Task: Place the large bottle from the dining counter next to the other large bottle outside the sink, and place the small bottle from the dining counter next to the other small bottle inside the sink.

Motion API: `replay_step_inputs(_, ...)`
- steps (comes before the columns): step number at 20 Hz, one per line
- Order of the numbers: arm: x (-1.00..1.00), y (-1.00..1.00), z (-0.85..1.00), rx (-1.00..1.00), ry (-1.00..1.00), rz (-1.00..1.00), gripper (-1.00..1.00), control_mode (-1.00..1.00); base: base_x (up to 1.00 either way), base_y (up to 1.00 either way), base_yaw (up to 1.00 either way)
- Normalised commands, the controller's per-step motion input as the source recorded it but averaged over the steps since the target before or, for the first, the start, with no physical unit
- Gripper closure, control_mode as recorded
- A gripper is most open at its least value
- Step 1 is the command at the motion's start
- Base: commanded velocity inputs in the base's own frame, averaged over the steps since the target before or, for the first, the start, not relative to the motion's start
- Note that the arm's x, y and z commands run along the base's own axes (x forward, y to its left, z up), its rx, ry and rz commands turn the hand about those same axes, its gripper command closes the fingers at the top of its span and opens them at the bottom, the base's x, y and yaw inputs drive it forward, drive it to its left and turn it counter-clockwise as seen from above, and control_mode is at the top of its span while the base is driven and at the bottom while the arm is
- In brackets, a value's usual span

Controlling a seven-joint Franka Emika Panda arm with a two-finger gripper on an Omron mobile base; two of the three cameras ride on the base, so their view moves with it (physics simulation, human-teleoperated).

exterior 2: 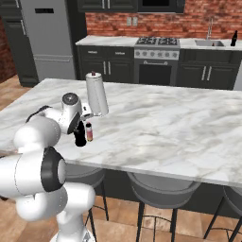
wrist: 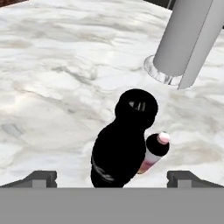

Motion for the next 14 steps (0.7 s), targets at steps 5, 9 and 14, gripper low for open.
replay_step_inputs(5,0.15,0.08,-0.1,0.0,0.0,0.0,-1.0,-1.0,0.0,0.0,0.0)
replay_step_inputs(9,0.14,0.05,-0.09,0.0,0.0,0.0,-1.0,-1.0,0.0,0.0,0.0)
replay_step_inputs(14,0.14,0.02,-0.08,0.0,0.0,0.0,-1.0,-1.0,0.0,0.0,0.0)
